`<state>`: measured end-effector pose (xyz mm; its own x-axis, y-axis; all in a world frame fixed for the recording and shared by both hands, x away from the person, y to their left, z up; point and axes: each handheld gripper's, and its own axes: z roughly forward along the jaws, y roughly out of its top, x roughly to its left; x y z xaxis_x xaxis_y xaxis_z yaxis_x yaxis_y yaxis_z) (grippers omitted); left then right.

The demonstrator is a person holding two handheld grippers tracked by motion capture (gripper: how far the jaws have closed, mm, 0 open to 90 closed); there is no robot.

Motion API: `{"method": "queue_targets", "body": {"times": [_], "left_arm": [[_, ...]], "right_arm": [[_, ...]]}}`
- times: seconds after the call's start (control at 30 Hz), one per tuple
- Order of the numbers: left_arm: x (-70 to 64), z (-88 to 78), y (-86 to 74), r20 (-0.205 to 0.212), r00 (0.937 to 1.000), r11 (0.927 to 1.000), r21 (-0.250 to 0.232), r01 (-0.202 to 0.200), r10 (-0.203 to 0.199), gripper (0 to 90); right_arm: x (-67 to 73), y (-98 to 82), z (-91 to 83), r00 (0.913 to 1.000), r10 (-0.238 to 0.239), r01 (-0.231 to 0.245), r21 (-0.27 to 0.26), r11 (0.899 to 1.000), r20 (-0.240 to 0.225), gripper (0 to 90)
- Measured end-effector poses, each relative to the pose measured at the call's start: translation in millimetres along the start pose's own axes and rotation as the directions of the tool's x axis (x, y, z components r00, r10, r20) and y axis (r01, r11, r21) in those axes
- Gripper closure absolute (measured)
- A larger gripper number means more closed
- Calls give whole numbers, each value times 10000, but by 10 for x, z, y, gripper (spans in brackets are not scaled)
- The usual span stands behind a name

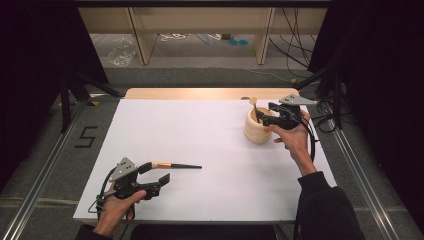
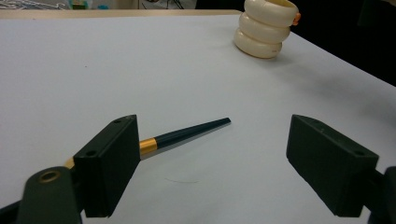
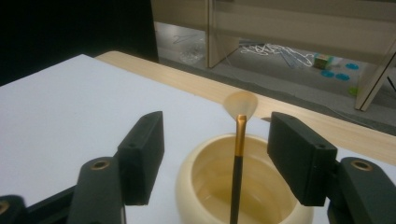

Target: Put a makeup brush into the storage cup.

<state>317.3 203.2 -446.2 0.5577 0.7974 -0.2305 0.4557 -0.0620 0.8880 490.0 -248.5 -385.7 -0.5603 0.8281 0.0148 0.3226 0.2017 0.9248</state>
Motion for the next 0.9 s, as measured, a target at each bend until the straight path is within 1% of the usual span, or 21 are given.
{"method": "queue_targets", "body": {"times": [0.03, 0.1, 0.13, 0.17, 0.2, 0.3, 0.33, 0.43, 0.47, 0.5, 0.53, 0.57, 0.6, 0.67, 0.7, 0.73, 0.77, 0.8, 0.83, 0.87, 0.9], "left_arm": [[0, 0, 0, 8, 10000, 10000, -16, 2, -2, 172], [1, -1, 0, 6, 10000, 10000, -15, -7, 7, 172], [1, -1, -1, 5, 10000, 10000, -7, -6, 6, 172], [1, -1, 0, 13, 10000, 10000, -14, -9, 9, 172], [1, -1, 0, 16, 10000, 10000, -18, -12, 12, 172], [0, -2, -1, 17, 10000, 10000, -22, -3, 3, 172], [1, -3, -1, 16, 10000, 10000, -23, -6, 6, 172], [-1, -3, 1, 27, 10000, 10000, -39, -17, 17, 172], [-3, -4, 1, 20, 10000, 10000, -37, -21, 21, 172], [-3, -4, 1, 25, 10000, 10000, -26, -30, 30, 172], [-3, -5, 1, 24, 10000, 10000, -9, -45, 45, 172], [-2, -4, 2, 24, 10000, 10000, -19, -32, 32, 172], [1, -2, 2, 21, 10000, 10000, -35, -34, 34, 172], [3, -2, 1, 14, 10000, 10000, -22, -47, 47, 172], [3, -2, 1, 18, 10000, 10000, -22, -53, 53, 172], [0, -2, 0, 15, 10000, 10000, -16, -20, 20, 172], [1, -2, 1, 14, 10000, 10000, -8, -26, 26, 172], [0, -2, 1, 17, 10000, 10000, -5, -23, 23, 172], [0, -2, 1, 26, 10000, 10000, -10, -33, 33, 172], [0, -2, 1, 19, 10000, 10000, -16, -25, 25, 172], [3, -2, 2, 12, 10000, 10000, -25, -44, 44, 172]], "right_arm": [[40, -3, -24, 9999, 116, -116, 0, 9999, 55, 347], [113, -16, -56, 9999, 154, -154, -67, 9999, -51, 326], [159, -27, -67, 9998, 195, -195, -25, 9998, -100, 300], [203, -36, -85, 9998, 184, -183, 129, 9997, -126, 287], [257, -53, -97, 9998, 134, -132, 110, 9999, -177, 287], [361, -83, -134, 9995, 62, -58, 132, 9999, -314, 283], [388, -95, -141, 9994, -50, 52, 71, 10000, -332, 283], [460, -114, -176, 9988, -111, 118, 152, 9998, -470, 283], [476, -120, -188, 9986, -233, 236, 49, 9997, -477, 282], [493, -126, -194, 9987, -207, 207, -5, 9998, -464, 280], [507, -131, -212, 9986, -173, 179, 111, 9998, -507, 278], [520, -145, -215, 9987, -156, 155, -26, 9999, -478, 274], [525, -154, -222, 9980, -170, 171, 1, 9999, -615, 271], [556, -188, -233, 9988, -95, 100, 104, 9999, -482, 248], [571, -205, -233, 9990, -38, 39, 29, 10000, -436, 246], [581, -216, -241, 9985, 31, -25, 118, 9999, -541, 245], [600, -233, -248, 9975, 214, -200, 215, 9996, -676, 243], [607, -246, -252, 9984, 86, -79, 117, 9999, -568, 243], [623, -261, -262, 9985, 124, -117, 133, 9998, -538, 243], [637, -274, -270, 9979, 202, -190, 191, 9996, -622, 243], [640, -293, -277, 9982, 24, -16, 131, 9999, -600, 241]]}}
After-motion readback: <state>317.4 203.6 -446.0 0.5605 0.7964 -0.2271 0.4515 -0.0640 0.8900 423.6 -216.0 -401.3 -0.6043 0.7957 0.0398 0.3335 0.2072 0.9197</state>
